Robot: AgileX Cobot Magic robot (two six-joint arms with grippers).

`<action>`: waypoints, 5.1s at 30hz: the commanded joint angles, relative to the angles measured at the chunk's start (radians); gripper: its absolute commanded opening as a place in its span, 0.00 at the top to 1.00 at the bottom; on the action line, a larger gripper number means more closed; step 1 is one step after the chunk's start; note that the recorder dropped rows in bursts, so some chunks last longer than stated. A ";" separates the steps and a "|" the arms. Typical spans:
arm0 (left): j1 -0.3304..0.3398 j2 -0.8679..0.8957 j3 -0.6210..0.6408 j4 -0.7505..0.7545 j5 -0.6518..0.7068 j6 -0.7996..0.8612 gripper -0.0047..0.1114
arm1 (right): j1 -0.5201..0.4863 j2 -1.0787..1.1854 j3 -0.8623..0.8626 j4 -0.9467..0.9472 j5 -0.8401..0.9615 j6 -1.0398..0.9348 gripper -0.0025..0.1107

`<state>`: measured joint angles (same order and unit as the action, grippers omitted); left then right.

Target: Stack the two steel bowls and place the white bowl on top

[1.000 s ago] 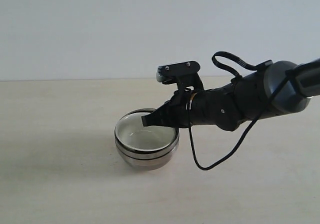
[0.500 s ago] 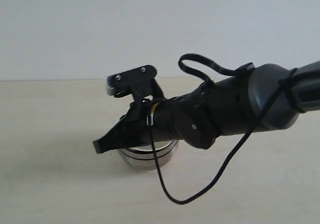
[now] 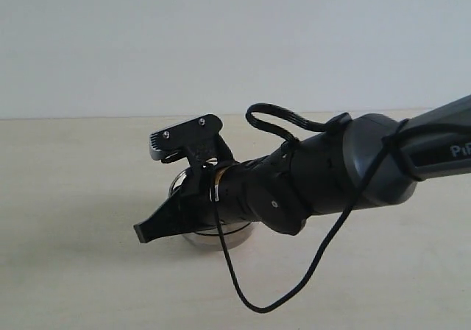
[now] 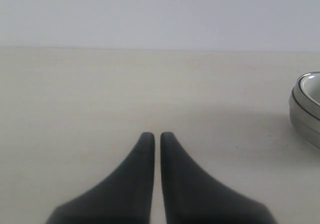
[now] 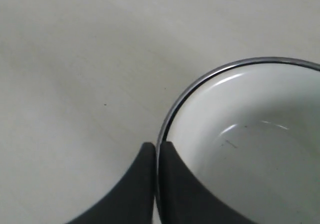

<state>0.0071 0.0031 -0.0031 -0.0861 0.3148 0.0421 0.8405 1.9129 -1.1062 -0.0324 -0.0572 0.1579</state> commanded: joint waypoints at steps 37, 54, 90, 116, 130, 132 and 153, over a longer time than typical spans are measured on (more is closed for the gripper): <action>-0.005 -0.003 0.003 0.000 -0.007 -0.005 0.93 | -0.016 -0.963 0.384 -0.029 0.202 -0.089 0.98; -0.005 -0.003 0.003 0.000 -0.007 -0.005 0.93 | -0.016 -1.799 0.504 -0.056 0.305 -0.098 0.98; -0.005 -0.003 0.003 0.000 -0.009 -0.005 0.93 | -0.570 -1.913 1.040 -0.134 -0.047 0.200 0.98; -0.005 -0.003 0.003 0.000 -0.009 -0.005 0.93 | -0.570 -1.913 1.106 -0.130 0.024 0.312 0.98; -0.005 -0.003 0.003 0.000 -0.009 -0.005 0.93 | -0.726 -1.913 1.106 0.066 0.021 0.312 0.98; -0.005 -0.003 0.003 0.000 -0.009 -0.005 0.93 | -0.827 -1.913 1.106 0.066 0.021 0.312 0.98; -0.005 -0.003 0.003 0.000 -0.009 -0.005 0.93 | -0.881 -1.913 1.106 0.065 0.401 0.311 0.98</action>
<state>0.0071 0.0031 -0.0031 -0.0861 0.3148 0.0421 -0.0380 0.0042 -0.0042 0.0352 0.3038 0.4739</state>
